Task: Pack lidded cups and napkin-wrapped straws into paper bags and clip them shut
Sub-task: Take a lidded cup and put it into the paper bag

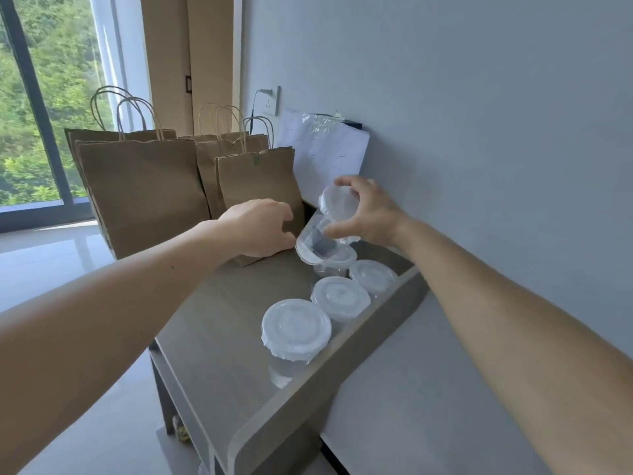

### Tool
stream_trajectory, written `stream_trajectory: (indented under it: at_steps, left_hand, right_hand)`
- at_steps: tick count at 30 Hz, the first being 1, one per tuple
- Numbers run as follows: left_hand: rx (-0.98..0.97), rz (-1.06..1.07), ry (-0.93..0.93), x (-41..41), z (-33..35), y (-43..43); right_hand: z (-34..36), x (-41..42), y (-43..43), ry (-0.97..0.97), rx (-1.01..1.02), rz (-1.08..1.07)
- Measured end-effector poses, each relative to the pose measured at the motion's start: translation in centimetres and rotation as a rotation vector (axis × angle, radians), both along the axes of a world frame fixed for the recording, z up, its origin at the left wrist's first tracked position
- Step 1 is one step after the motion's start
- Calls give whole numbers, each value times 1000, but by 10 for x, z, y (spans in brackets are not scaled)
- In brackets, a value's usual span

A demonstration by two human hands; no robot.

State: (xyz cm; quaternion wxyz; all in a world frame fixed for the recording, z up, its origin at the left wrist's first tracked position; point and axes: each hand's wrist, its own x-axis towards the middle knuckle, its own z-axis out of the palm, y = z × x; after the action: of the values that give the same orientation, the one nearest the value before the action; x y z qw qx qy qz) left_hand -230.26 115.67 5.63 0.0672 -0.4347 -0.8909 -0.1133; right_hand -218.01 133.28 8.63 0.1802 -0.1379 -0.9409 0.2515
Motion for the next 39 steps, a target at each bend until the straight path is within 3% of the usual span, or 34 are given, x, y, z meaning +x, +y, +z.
stream_trajectory:
  at_steps: [6, 10, 16, 21, 29, 36, 39]
  left_hand:
    - [31, -212, 38, 74, 20, 62]
    - [18, -349, 1, 139, 6, 111]
    - [-116, -540, -78, 253, -57, 164]
    - [-283, -704, -179, 333, -138, 177]
    - [-576, -749, -312, 406, -261, 148]
    - [-832, -759, -481, 424, -314, 116]
    - [-873, -747, -473, 433, -326, 107]
  right_hand:
    - [40, 123, 31, 84, 44, -223]
    - [30, 219, 51, 0, 21, -400]
    - [-44, 346, 62, -229, 35, -664]
    - [-127, 427, 52, -353, -60, -757]
    - [-222, 481, 38, -409, -217, -846]
    - [-266, 477, 39, -320, -281, -885]
    - [-280, 471, 38, -294, -305, -883]
